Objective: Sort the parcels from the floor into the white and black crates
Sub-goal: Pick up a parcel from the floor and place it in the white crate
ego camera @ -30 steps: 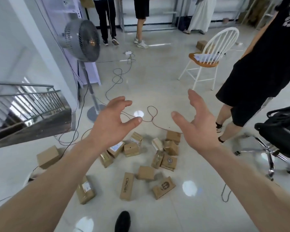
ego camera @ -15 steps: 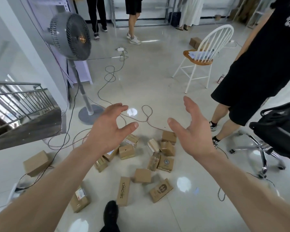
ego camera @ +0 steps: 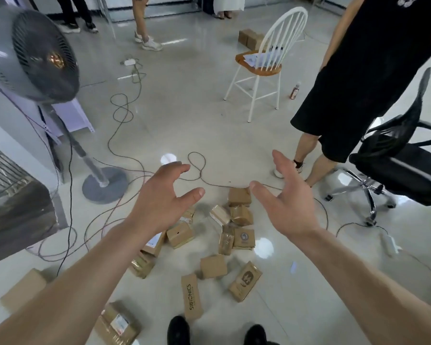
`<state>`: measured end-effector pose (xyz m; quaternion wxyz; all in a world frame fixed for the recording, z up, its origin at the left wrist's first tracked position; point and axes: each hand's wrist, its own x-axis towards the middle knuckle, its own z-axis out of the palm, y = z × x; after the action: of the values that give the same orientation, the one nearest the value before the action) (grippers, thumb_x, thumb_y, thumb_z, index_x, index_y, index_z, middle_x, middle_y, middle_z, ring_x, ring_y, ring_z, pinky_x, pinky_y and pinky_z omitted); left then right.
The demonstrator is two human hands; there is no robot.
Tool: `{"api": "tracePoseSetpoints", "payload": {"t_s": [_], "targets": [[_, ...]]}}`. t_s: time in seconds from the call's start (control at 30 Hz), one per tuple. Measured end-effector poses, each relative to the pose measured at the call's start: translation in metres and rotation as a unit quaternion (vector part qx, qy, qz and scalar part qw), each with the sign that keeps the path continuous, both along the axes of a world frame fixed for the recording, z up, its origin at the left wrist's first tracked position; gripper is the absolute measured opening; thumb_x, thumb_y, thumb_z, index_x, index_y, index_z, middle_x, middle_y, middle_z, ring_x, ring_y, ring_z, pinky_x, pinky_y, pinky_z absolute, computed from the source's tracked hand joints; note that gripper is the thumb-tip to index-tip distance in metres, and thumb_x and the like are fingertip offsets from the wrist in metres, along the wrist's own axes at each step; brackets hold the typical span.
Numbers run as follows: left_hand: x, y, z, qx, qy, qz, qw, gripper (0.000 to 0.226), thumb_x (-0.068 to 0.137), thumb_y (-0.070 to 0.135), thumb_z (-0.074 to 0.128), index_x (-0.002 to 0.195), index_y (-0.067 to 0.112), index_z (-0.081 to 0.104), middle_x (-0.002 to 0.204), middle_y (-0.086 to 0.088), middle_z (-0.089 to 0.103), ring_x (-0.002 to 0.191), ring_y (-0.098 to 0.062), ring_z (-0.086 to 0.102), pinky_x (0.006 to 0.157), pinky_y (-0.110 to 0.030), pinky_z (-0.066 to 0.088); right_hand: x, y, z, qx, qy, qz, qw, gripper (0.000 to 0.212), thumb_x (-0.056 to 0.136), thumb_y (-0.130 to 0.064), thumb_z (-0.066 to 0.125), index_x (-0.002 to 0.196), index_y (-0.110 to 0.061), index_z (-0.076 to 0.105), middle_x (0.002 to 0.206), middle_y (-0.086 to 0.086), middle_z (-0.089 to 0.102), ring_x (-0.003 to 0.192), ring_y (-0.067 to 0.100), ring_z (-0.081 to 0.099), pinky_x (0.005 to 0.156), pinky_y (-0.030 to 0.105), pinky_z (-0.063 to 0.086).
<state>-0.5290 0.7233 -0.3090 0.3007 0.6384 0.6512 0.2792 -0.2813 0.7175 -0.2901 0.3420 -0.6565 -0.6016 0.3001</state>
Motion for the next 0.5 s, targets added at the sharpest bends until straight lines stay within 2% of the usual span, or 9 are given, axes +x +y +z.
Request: {"api": "tracePoseSetpoints", "payload": {"t_s": [0.03,0.07,0.1,0.13,0.2,0.27,0.3,0.43,0.5], "targets": [[0.001,0.005,-0.004,-0.007,-0.003,-0.002,1.0,0.06,0.089,0.041,0.072,0.144,0.027,0.05,0.156,0.01,0.041,0.138,-0.008,0.041,0.104,-0.021,0.028,0.003,0.006,-0.007,-0.001,-0.002,-0.003,1.0,0.074,0.093,-0.026,0.073,0.157,-0.02,0.036,0.122,0.005,0.07,0.092,-0.032,0.044,0.077,-0.008,0.031],[0.003,0.011,-0.008,-0.015,-0.007,-0.004,1.0,0.06,0.089,0.041,0.072,0.143,0.027,0.05,0.155,0.01,0.041,0.139,-0.008,0.04,0.105,-0.021,0.029,0.006,0.013,-0.014,-0.004,-0.004,-0.006,1.0,0.075,0.093,-0.029,0.073,0.157,-0.021,0.036,0.119,-0.011,0.067,0.091,-0.037,0.041,0.077,-0.008,0.03],[0.005,0.016,-0.013,-0.021,-0.011,-0.005,1.0,0.06,0.089,0.041,0.072,0.143,0.028,0.05,0.155,0.011,0.041,0.139,-0.008,0.04,0.106,-0.022,0.029,0.009,0.021,-0.022,-0.01,-0.007,-0.01,1.0,0.075,0.092,-0.031,0.073,0.157,-0.023,0.036,0.116,-0.025,0.06,0.093,-0.039,0.039,0.077,-0.008,0.03],[0.008,0.021,-0.018,-0.027,-0.011,-0.004,1.0,0.06,0.088,0.042,0.072,0.143,0.028,0.05,0.154,0.01,0.042,0.139,-0.008,0.041,0.107,-0.024,0.03,0.011,0.028,-0.029,-0.018,-0.01,-0.01,1.0,0.076,0.092,-0.033,0.072,0.158,-0.024,0.035,0.117,-0.032,0.052,0.097,-0.036,0.04,0.078,-0.008,0.03],[0.015,0.03,-0.028,-0.037,0.003,0.0,0.999,0.06,0.088,0.042,0.072,0.143,0.027,0.051,0.153,0.008,0.044,0.138,-0.01,0.043,0.106,-0.024,0.032,0.017,0.041,-0.041,-0.029,-0.013,-0.003,0.999,0.076,0.093,-0.036,0.071,0.158,-0.025,0.034,0.132,-0.023,0.051,0.113,-0.022,0.043,0.089,-0.002,0.03],[0.024,0.037,-0.037,-0.056,0.015,0.006,0.998,0.061,0.088,0.04,0.073,0.143,0.024,0.051,0.152,0.007,0.045,0.135,-0.01,0.044,0.102,-0.022,0.031,0.025,0.053,-0.054,-0.037,-0.014,0.005,0.999,0.076,0.093,-0.036,0.071,0.158,-0.025,0.034,0.149,-0.01,0.049,0.135,0.001,0.042,0.101,0.015,0.031],[0.029,0.041,-0.041,-0.064,0.021,0.006,0.998,0.061,0.089,0.039,0.073,0.143,0.023,0.052,0.151,0.006,0.046,0.135,-0.01,0.045,0.102,-0.021,0.031,0.03,0.059,-0.059,-0.04,-0.01,0.007,0.999,0.076,0.092,-0.035,0.071,0.158,-0.025,0.034,0.152,-0.007,0.048,0.138,0.006,0.041,0.103,0.019,0.031],[0.049,0.061,-0.057,-0.091,0.043,0.019,0.995,0.061,0.089,0.041,0.072,0.144,0.023,0.051,0.154,0.005,0.044,0.139,-0.012,0.042,0.106,-0.022,0.031,0.052,0.087,-0.08,-0.064,-0.003,0.024,0.998,0.075,0.093,-0.034,0.071,0.158,-0.024,0.035,0.152,-0.005,0.049,0.138,0.007,0.042,0.106,0.024,0.036],[0.06,0.072,-0.067,-0.095,0.044,0.032,0.994,0.06,0.089,0.041,0.072,0.143,0.024,0.052,0.154,0.006,0.044,0.139,-0.012,0.042,0.106,-0.021,0.03,0.064,0.101,-0.09,-0.074,-0.013,0.041,0.996,0.075,0.093,-0.036,0.07,0.158,-0.025,0.035,0.151,-0.003,0.05,0.137,0.004,0.04,0.101,0.02,0.033]]}}
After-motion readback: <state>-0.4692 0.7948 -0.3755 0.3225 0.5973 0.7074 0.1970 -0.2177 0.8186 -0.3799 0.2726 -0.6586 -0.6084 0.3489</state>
